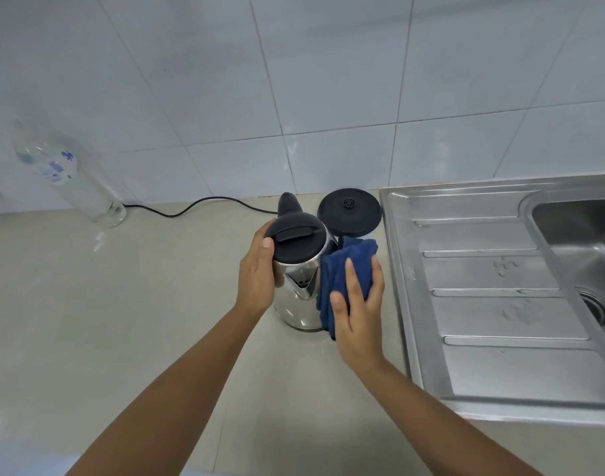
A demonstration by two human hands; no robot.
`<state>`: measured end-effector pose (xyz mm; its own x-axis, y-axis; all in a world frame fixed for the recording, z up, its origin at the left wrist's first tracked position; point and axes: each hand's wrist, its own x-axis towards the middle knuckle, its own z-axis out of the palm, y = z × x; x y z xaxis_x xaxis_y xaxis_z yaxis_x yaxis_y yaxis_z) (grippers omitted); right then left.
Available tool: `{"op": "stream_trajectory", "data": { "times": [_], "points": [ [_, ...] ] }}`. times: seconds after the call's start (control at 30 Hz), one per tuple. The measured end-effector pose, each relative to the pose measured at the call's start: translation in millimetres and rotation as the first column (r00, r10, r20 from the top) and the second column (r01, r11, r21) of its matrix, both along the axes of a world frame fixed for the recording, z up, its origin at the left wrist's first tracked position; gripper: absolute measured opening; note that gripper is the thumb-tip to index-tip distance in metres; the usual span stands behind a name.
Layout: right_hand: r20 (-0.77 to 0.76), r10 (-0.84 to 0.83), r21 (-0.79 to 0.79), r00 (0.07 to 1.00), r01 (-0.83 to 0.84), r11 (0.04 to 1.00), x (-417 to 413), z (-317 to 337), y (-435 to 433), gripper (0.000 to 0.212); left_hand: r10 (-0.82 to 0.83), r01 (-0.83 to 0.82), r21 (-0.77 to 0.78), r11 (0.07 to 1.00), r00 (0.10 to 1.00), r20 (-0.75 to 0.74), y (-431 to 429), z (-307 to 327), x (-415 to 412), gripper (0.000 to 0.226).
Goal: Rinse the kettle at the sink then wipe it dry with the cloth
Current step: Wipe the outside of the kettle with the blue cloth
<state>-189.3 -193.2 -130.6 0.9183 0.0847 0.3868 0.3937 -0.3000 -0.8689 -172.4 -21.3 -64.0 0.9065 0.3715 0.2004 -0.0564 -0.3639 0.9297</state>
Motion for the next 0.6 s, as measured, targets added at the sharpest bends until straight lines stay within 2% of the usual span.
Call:
{"op": "stream_trajectory", "data": {
  "times": [0.17, 0.3, 0.37, 0.5, 0.6],
  "points": [
    [0.035, 0.017, 0.034, 0.999, -0.018, 0.999, 42.9, 36.8, 0.0, 0.048, 0.004, -0.003, -0.018, 1.0, 1.0, 0.026, -3.0, 4.6, -0.5, 0.035],
    [0.0, 0.167, -0.158, 0.986, -0.165, 0.974, 95.3, 84.5, 7.6, 0.053, 0.011, -0.01, -0.019, 1.0, 0.999, 0.045, -5.8, 5.2, -0.7, 0.037],
    [-0.023, 0.191, -0.176, 0.981, -0.192, 0.965, 105.8, 84.6, 12.1, 0.054, 0.027, -0.026, -0.023, 0.999, 0.999, 0.046, -5.8, 4.6, -0.9, 0.038],
    [-0.218, 0.154, -0.037, 0.964, -0.166, 0.985, 101.4, 48.8, 1.5, 0.048, 0.052, -0.052, -0.003, 0.999, 0.997, 0.051, -6.3, 4.4, -1.1, 0.039],
    [-0.385, 0.072, -0.007, 0.92, -0.081, 0.997, 75.2, 3.3, -11.3, 0.047, 0.048, -0.048, -0.001, 0.999, 0.996, 0.073, -8.3, 4.6, -1.2, 0.038]
  ]
}}
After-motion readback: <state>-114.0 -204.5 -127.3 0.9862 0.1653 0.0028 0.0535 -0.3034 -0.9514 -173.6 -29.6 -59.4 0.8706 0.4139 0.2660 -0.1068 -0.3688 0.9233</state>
